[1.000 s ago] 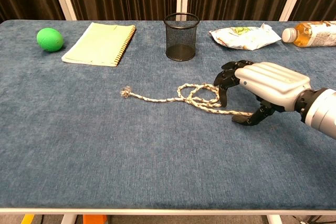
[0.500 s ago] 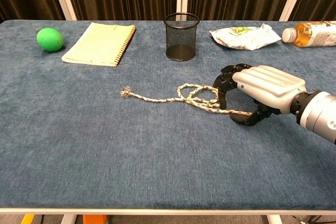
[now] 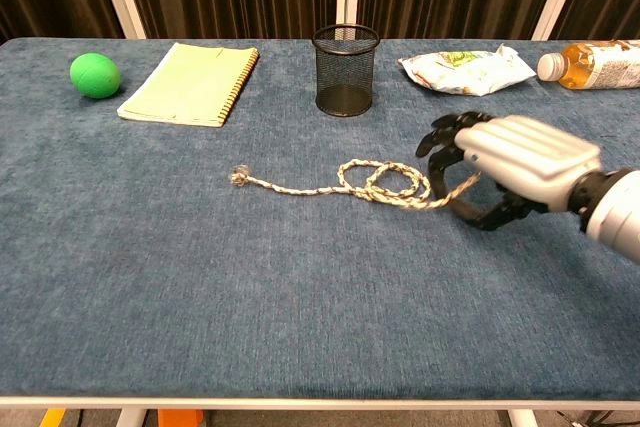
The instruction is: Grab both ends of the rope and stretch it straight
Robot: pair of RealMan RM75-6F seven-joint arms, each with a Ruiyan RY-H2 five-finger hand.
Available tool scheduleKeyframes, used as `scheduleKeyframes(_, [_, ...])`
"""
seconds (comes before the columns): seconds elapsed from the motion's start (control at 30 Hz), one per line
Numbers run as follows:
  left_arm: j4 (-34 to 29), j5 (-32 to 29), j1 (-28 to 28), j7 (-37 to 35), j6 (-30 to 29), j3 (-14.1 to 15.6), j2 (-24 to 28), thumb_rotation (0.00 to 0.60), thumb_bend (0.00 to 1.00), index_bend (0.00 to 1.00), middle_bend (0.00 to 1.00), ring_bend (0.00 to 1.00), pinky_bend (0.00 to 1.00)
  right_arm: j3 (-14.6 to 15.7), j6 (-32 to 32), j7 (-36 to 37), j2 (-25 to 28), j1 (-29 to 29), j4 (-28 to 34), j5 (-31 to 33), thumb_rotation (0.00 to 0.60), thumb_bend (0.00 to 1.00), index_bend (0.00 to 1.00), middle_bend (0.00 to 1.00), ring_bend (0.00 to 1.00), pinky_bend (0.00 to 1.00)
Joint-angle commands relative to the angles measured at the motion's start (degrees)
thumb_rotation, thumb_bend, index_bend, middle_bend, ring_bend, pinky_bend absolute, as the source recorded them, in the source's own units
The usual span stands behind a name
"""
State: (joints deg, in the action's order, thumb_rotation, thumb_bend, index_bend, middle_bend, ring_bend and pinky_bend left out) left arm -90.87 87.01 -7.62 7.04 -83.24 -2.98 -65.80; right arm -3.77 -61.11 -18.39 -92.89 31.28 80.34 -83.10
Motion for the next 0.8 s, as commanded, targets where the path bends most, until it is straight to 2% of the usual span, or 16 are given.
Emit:
scheduleKeyframes(0.03, [-0.2, 2.2, -2.7, -2.0, 2.1, -0.8, 0.5, 0.6, 0.0, 0.09, 0.05, 0.0, 0.0, -0.5, -1.7, -0.9, 2.6, -0.5, 2.3, -0.5, 0.6, 0.45, 0.58, 0.19, 0.0, 0.0])
scheduleKeyframes(0.17, [-1.0, 4.7, -8.9, -6.2, 7.8, -2.4, 0.3, 0.6, 0.0, 0.14, 0.05, 0.0, 0.0, -1.9, -4.5, -2.2, 6.3, -1.1, 5.7, -0.7, 0.6, 0.45, 0.59, 0.19, 0.0, 0.0])
scheduleKeyframes(0.23, [-1.1, 5.6, -12.0, -7.3, 10.4, -3.4, -0.7, 0.6, 0.0, 0.21, 0.09, 0.01, 0.0, -2.6, -5.4, -2.3, 7.5, -1.3, 6.8, -0.6, 0.6, 0.45, 0.59, 0.19, 0.0, 0.0])
scheduleKeyframes(0.3, [-1.0, 6.0, -15.8, -8.6, 14.0, -4.5, -2.6, 0.6, 0.0, 0.28, 0.12, 0.03, 0.0, -3.0, -6.7, -2.1, 8.7, -1.8, 7.6, -0.7, 0.6, 0.45, 0.59, 0.19, 0.0, 0.0])
scheduleKeyframes(0.47, [1.2, 4.7, -24.7, -10.6, 23.6, -6.6, -8.9, 0.6, 0.0, 0.38, 0.18, 0.07, 0.0, -4.2, -8.0, -1.9, 10.1, -2.1, 8.8, 0.2, 0.6, 0.45, 0.59, 0.19, 0.0, 0.0])
scheduleKeyframes(0.6, [4.1, 3.0, -29.7, -10.4, 29.2, -7.2, -14.1, 0.6, 0.06, 0.47, 0.19, 0.08, 0.0, -4.2, -8.5, -2.2, 10.8, -2.6, 9.5, 0.7, 0.6, 0.45, 0.59, 0.19, 0.0, 0.0])
scheduleKeyframes(0.8, [9.3, 0.5, -34.1, -5.4, 33.5, -6.8, -21.3, 0.6, 0.12, 0.47, 0.19, 0.08, 0.0, -4.1, -9.2, -2.0, 11.4, -3.4, 9.7, 1.6, 0.6, 0.45, 0.59, 0.19, 0.0, 0.0])
